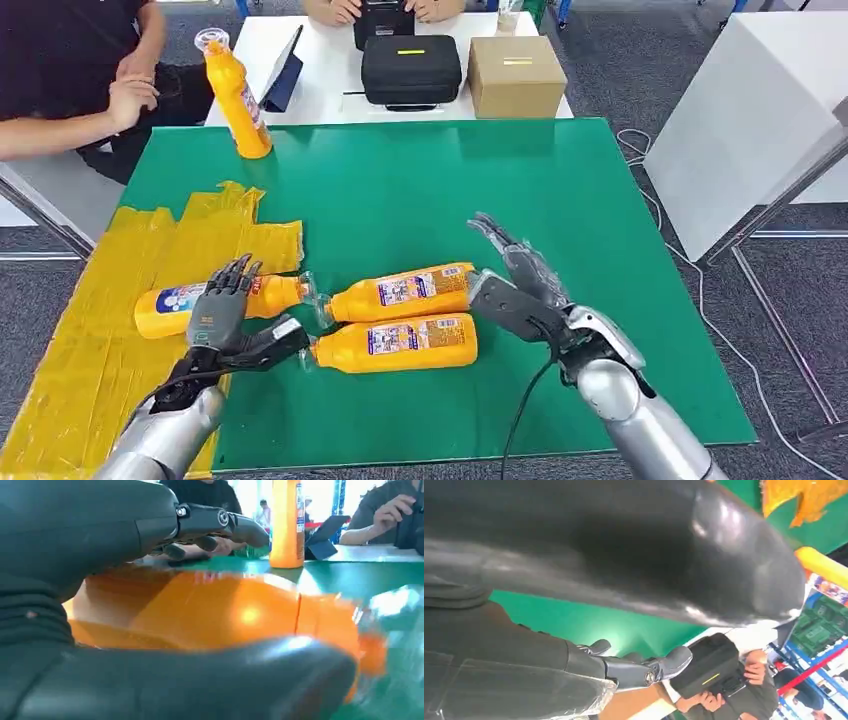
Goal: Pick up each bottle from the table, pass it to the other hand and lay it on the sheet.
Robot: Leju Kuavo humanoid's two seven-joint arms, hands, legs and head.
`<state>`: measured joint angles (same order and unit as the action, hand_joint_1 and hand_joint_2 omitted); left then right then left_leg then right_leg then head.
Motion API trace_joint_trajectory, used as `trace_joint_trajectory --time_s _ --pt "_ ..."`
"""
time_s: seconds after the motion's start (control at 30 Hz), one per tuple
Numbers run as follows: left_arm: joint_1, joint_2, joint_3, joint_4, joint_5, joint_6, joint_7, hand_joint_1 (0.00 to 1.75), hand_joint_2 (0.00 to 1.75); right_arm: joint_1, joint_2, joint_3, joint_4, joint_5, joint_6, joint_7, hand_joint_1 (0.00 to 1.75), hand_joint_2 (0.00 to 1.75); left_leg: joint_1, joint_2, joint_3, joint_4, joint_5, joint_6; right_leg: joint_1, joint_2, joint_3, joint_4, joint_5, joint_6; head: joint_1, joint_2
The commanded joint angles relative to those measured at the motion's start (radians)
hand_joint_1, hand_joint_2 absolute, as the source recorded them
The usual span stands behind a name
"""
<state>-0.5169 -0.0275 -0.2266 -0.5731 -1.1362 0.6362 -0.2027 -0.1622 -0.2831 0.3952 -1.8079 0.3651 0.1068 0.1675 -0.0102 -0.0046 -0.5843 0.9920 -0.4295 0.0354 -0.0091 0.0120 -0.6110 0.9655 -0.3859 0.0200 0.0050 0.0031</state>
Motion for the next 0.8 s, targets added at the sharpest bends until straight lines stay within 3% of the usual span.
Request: trace_joint_trajectory --time_s 0.03,0.2,0.33,0.47,0.8 --pt "0.124 0.068 0.102 -0.547 0.368 -0.194 -0.085 0.00 0.00 0.138 -0.041 0.014 -0.115 0.090 -0.006 -0.030 0.00 0.00 0.001 0.000 0.001 0.001 -0.002 -0.002 0.001 -0.001 0.001 0.000 -0.002 -0.001 0.000 0.000" --pt "0.229 0.135 0.188 -0.935 0.682 -0.308 -0.115 0.00 0.00 0.132 -0.069 0.110 -0.122 0.139 -0.021 -0.060 0.00 0.00 0.002 0.004 0.001 0.001 -0.003 -0.003 0.002 0.003 0.000 0.001 -0.002 -0.001 0.000 0.000" --pt "0.239 0.128 0.199 -0.948 0.737 -0.314 -0.138 0.00 0.00 0.116 -0.068 0.119 -0.111 0.137 -0.020 -0.058 0.00 0.00 0.001 0.003 0.001 0.000 -0.003 -0.003 0.001 0.003 0.000 0.000 -0.001 -0.001 0.000 0.000" --pt "0.281 0.174 0.240 -1.054 0.944 -0.366 -0.178 0.00 0.00 0.060 -0.009 0.165 -0.062 0.154 -0.009 -0.040 0.00 0.00 0.002 0.007 0.002 0.000 -0.004 -0.004 0.002 0.006 0.001 0.000 -0.002 -0.002 0.000 0.000" --pt "0.278 0.173 0.232 -1.067 0.957 -0.365 -0.178 0.00 0.00 0.048 0.009 0.188 -0.040 0.189 -0.009 -0.022 0.00 0.00 0.002 0.002 0.005 -0.001 -0.004 -0.004 0.002 0.001 0.005 -0.001 -0.003 -0.001 0.000 0.000"
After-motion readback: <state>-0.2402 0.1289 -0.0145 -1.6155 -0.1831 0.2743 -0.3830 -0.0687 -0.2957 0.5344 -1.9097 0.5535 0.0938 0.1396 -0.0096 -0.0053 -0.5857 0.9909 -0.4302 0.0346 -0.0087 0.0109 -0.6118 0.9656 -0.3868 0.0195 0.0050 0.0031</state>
